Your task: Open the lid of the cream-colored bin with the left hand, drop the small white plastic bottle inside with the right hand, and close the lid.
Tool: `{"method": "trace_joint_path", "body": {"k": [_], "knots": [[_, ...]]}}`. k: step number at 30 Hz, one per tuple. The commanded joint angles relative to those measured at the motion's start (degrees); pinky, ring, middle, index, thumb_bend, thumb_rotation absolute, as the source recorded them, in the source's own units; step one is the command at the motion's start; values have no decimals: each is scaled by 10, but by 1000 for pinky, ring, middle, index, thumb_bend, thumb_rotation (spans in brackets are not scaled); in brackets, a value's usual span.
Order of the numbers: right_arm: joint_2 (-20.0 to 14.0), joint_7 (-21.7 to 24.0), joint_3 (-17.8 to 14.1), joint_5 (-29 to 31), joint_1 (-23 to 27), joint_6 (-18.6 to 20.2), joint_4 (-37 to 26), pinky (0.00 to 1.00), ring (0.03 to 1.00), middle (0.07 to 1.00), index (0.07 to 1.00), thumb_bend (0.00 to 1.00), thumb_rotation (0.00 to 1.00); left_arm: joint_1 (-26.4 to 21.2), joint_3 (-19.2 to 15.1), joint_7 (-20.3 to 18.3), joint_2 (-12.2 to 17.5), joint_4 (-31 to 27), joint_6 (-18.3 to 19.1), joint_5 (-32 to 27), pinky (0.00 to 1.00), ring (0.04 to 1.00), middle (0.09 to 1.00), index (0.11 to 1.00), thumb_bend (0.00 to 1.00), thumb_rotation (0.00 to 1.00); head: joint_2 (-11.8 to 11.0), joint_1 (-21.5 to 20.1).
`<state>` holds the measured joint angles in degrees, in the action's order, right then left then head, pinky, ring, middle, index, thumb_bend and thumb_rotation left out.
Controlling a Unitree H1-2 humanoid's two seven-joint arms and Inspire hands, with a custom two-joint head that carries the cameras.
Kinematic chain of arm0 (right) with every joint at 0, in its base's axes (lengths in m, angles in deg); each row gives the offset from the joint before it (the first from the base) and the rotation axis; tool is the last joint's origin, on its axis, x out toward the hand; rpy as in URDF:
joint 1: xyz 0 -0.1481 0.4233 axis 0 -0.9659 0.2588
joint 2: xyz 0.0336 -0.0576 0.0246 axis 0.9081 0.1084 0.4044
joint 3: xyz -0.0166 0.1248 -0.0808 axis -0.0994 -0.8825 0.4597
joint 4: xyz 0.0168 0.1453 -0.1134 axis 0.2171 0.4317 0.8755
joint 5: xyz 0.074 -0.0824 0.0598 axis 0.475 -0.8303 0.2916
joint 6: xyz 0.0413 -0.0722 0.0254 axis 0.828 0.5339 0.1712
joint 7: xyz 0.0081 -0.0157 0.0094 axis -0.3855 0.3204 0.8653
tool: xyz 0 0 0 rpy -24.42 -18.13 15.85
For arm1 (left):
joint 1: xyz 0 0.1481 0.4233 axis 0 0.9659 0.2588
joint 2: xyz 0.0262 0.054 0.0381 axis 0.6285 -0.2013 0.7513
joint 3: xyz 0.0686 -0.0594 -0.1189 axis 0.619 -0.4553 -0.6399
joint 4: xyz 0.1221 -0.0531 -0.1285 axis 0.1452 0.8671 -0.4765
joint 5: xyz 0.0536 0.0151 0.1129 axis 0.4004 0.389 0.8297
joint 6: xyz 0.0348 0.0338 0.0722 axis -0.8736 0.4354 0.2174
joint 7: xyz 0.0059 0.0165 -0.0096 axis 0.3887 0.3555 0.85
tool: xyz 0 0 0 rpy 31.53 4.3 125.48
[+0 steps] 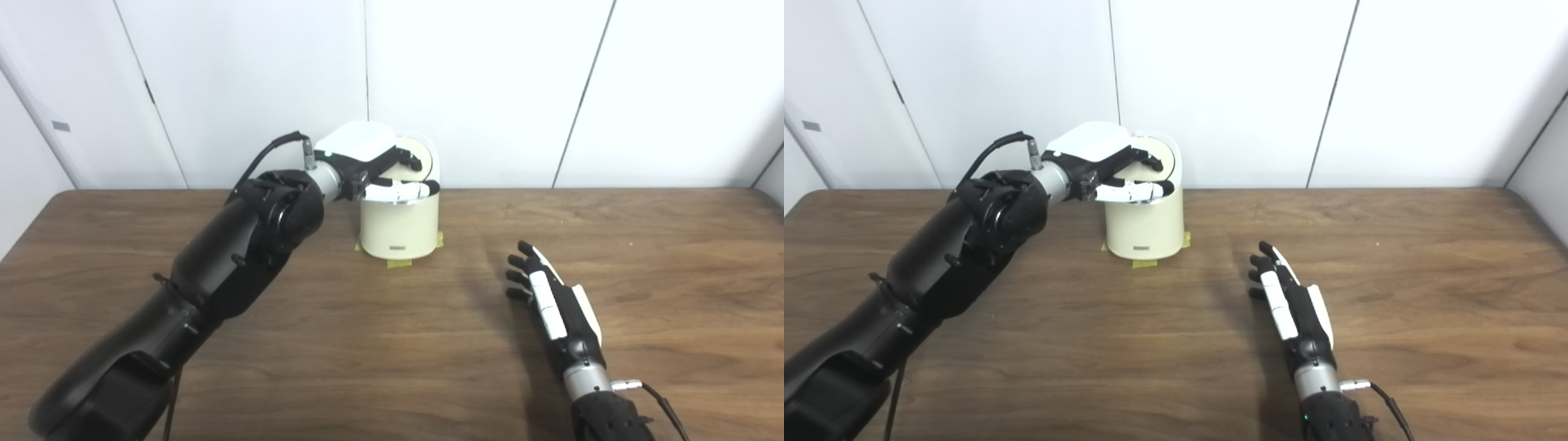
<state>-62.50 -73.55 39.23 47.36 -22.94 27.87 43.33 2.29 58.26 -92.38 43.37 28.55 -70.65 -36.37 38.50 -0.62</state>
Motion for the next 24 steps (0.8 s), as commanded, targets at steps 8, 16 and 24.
{"method": "trace_joint_path", "body": {"k": [8, 16, 24], "knots": [[-9, 5, 8, -20, 6, 9, -18, 737, 825, 866, 914, 520, 1000, 18, -4, -37, 12, -24, 6, 36, 903, 899, 881, 853, 595, 1000, 3, 0], [-13, 8, 10, -20, 5, 13, -20, 745, 820, 865, 916, 507, 1000, 29, 1, -43, 13, -28, -4, 70, 928, 900, 886, 856, 598, 1000, 7, 0], [-15, 10, 11, -21, 4, 21, -27, 749, 817, 859, 915, 514, 1000, 44, 17, -43, 11, -19, -31, 122, 957, 895, 879, 851, 573, 1000, 11, -1]]}}
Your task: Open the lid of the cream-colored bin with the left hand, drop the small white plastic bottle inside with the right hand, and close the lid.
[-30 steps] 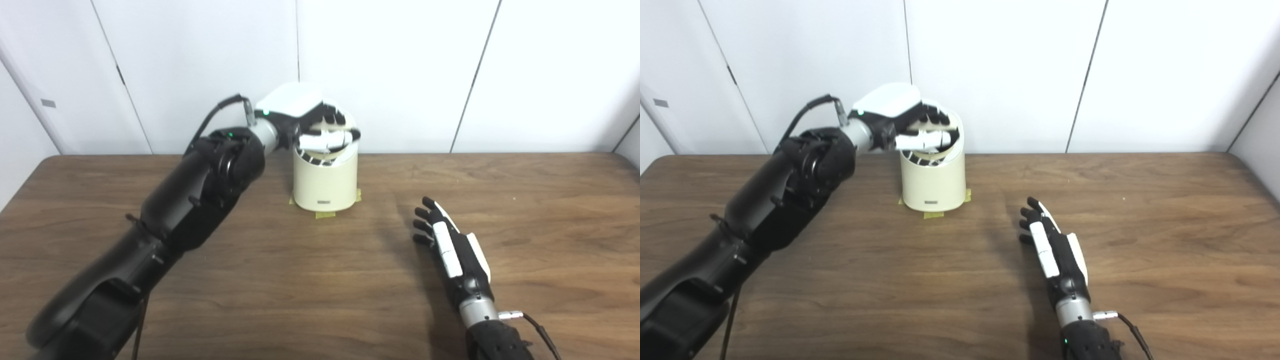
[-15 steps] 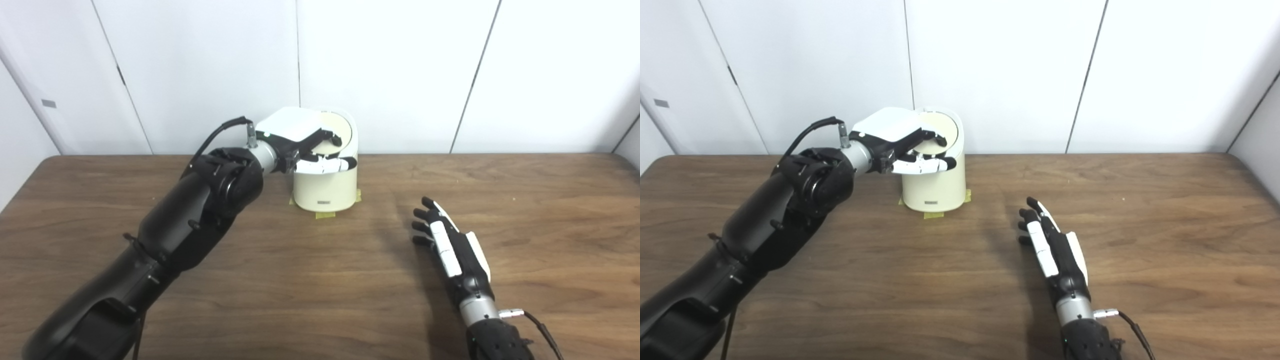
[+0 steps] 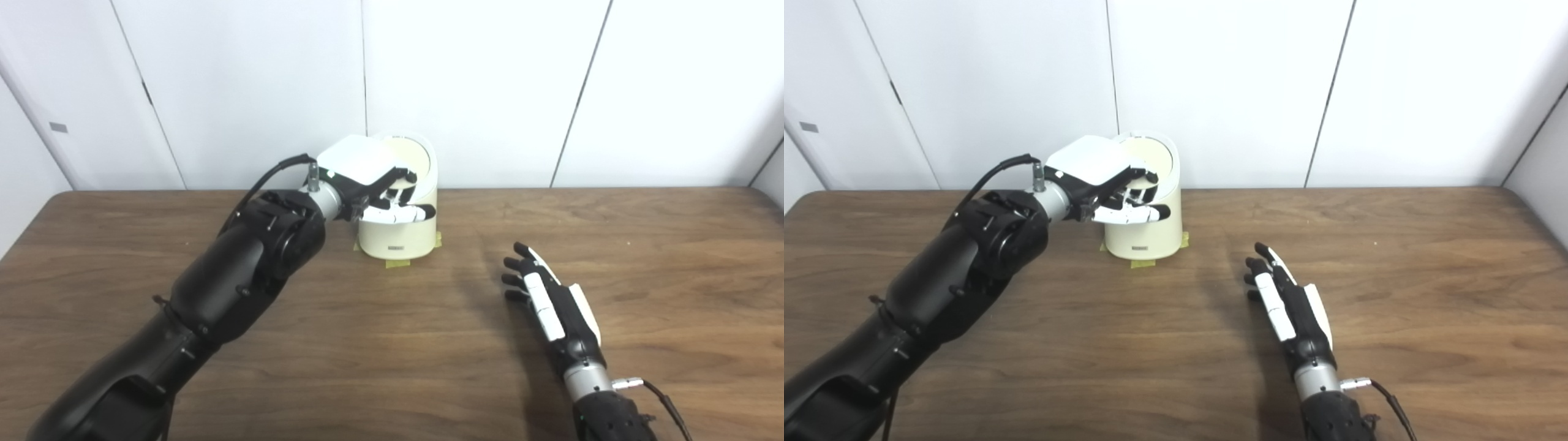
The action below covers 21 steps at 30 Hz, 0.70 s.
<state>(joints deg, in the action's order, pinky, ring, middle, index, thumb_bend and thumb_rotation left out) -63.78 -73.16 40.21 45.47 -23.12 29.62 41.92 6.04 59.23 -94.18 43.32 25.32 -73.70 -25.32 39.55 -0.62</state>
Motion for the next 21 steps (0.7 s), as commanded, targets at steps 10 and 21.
{"method": "trace_joint_path", "body": {"k": [10, 21], "knots": [[-5, 5, 3, -8, 6, 6, -16, 726, 800, 844, 910, 524, 1000, 18, 23, -59, 4, 13, -13, 50, 989, 922, 903, 874, 593, 1000, 3, -1], [-3, 2, -2, -3, 11, 10, -15, 712, 803, 842, 905, 530, 1000, 41, -21, -39, -1, -35, -19, 26, 942, 883, 867, 847, 554, 1000, 4, -5]]}}
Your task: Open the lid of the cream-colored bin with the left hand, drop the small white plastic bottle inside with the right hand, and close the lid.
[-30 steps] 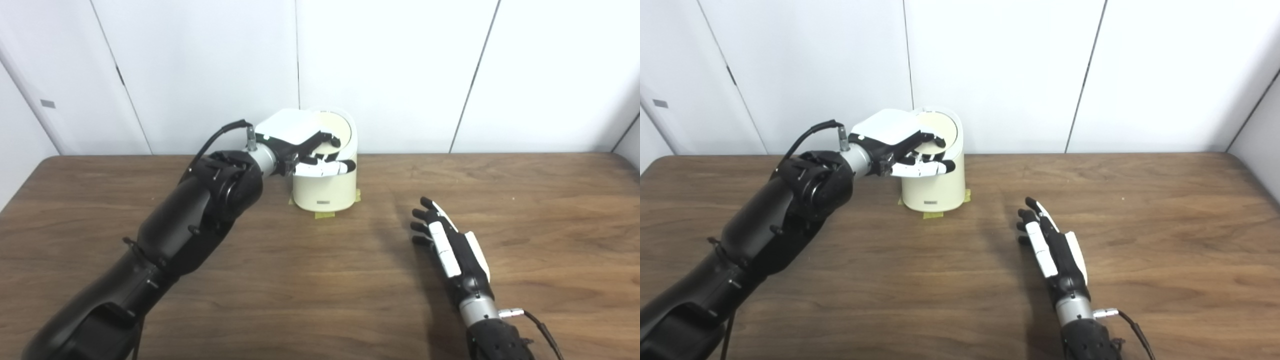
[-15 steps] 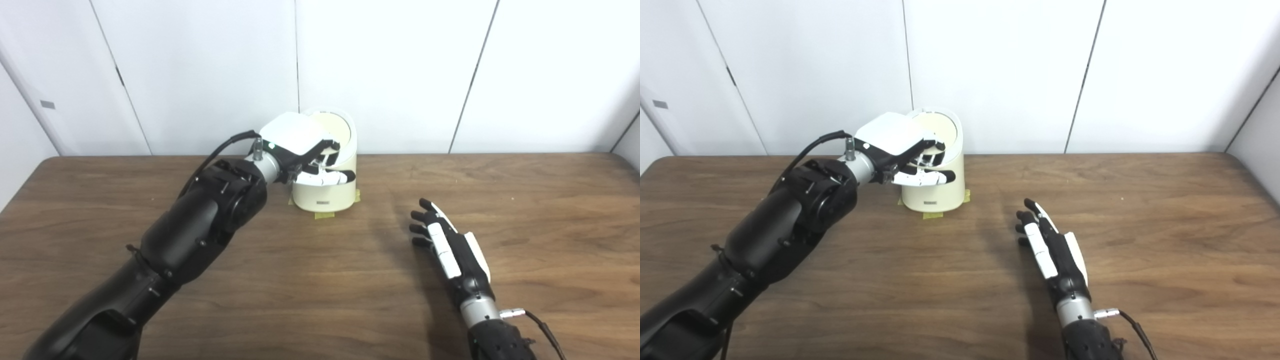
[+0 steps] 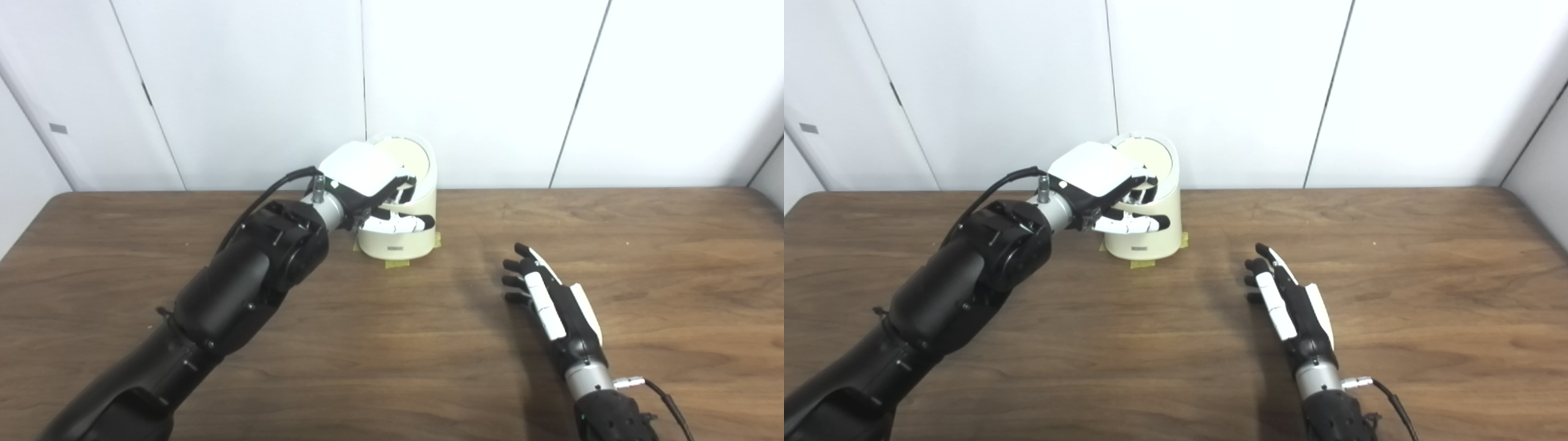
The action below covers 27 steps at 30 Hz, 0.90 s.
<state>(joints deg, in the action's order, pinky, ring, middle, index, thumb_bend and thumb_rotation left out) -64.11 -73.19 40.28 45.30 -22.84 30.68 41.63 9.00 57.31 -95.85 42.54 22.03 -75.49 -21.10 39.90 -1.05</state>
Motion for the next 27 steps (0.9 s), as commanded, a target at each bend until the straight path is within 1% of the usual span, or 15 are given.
{"method": "trace_joint_path", "body": {"k": [1, 7, 11, 14, 15, 17, 18, 19, 20, 22, 24, 27], "knots": [[1, 2, -2, -1, 8, 1, -14, 712, 803, 841, 903, 528, 1000, 17, -11, -18, 5, -12, 2, -21, 929, 876, 858, 837, 547, 1000, 0, -1], [0, 2, -3, -1, 7, 6, -18, 720, 805, 843, 906, 529, 1000, 43, -71, -12, -7, -69, 26, -50, 822, 857, 850, 835, 500, 1000, 2, -1], [-4, 3, -3, -3, 6, 5, -18, 716, 803, 843, 907, 530, 1000, 55, -106, -11, -12, -102, 47, -72, 804, 869, 864, 851, 505, 1000, 3, -2], [-4, 4, -4, -1, 6, 5, -18, 714, 803, 841, 906, 525, 1000, 66, -141, 3, -18, -128, 60, -94, 774, 864, 867, 858, 491, 1000, 3, -1], [-4, 4, -4, 0, 5, 5, -19, 714, 803, 841, 906, 523, 1000, 73, -157, 9, -22, -140, 69, -103, 768, 863, 868, 859, 486, 1000, 3, 0], [-3, 5, -6, 4, 5, 4, -20, 717, 807, 843, 905, 521, 1000, 83, -181, 14, -30, -159, 86, -113, 771, 878, 882, 869, 463, 965, 3, -1], [-2, 6, -9, 10, 5, 3, -20, 718, 808, 844, 906, 520, 1000, 94, -197, 20, -39, -173, 100, -123, 773, 882, 885, 872, 457, 955, 3, -1], [-1, 7, -10, 15, 5, 2, -20, 731, 815, 849, 908, 516, 1000, 101, -207, 25, -46, -182, 109, -130, 777, 889, 896, 877, 430, 920, 3, -1], [-1, 7, -11, 17, 5, 1, -21, 735, 817, 851, 909, 515, 1000, 110, -216, 31, -50, -190, 115, -137, 778, 892, 900, 879, 421, 907, 4, -1], [0, 7, -14, 24, 5, -5, -21, 738, 819, 853, 910, 511, 1000, 137, -241, 53, -64, -211, 128, -156, 787, 902, 914, 885, 399, 922, 4, -1], [1, 7, -18, 34, 4, -11, -21, 742, 824, 855, 909, 516, 988, 158, -261, 72, -75, -220, 130, -181, 798, 905, 923, 890, 386, 937, 4, -1], [2, 4, -23, 42, 3, -26, -19, 745, 822, 854, 903, 515, 961, 195, -302, 114, -101, -221, 125, -246, 798, 885, 901, 886, 323, 864, 5, -3]]}}
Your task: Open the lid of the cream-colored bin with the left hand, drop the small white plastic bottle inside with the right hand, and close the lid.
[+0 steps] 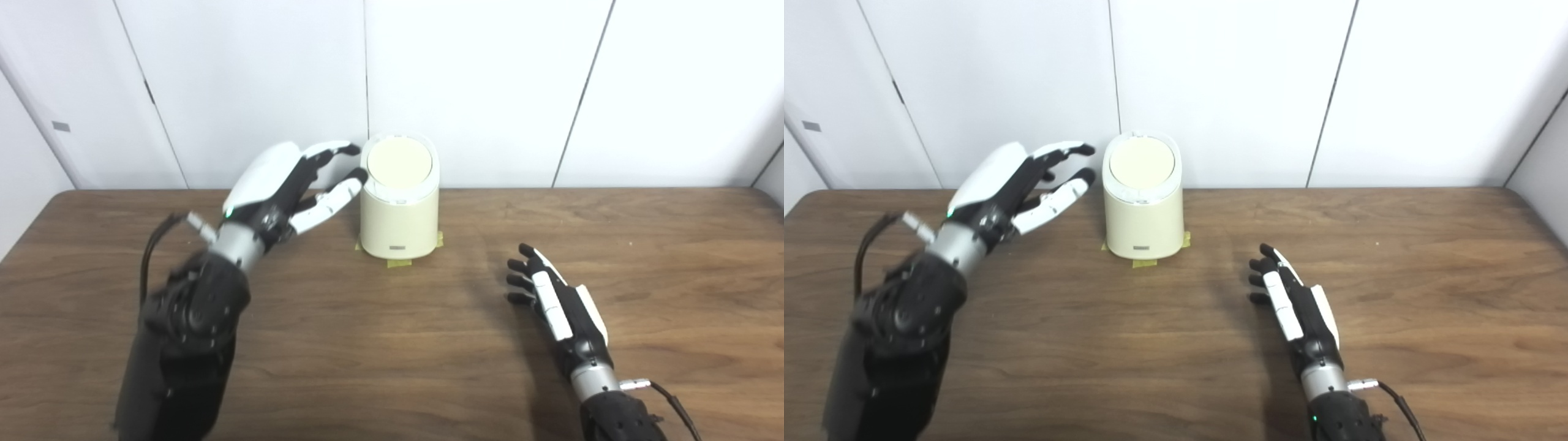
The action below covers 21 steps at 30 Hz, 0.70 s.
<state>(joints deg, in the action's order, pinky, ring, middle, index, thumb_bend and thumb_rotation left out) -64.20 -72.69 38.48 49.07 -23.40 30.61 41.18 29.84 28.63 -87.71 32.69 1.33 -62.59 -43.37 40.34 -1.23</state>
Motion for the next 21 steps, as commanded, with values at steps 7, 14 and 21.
{"method": "trace_joint_path", "body": {"k": [7, 14, 21], "knots": [[8, -3, -15, 24, 6, -34, -26, 743, 821, 857, 901, 506, 958, 61, -79, 94, -36, -21, 6, -137, 791, 844, 854, 878, 326, 926, 3, 0], [19, -10, -18, 25, 6, -38, -34, 759, 843, 872, 889, 520, 959, 131, -113, 121, -75, -42, 18, -227, 866, 869, 880, 887, 352, 972, 6, -9], [23, -12, -20, 27, 8, -48, -36, 786, 902, 936, 931, 511, 981, 166, -111, 150, -90, -34, 13, -285, 905, 913, 924, 931, 425, 970, 7, -19]]}}
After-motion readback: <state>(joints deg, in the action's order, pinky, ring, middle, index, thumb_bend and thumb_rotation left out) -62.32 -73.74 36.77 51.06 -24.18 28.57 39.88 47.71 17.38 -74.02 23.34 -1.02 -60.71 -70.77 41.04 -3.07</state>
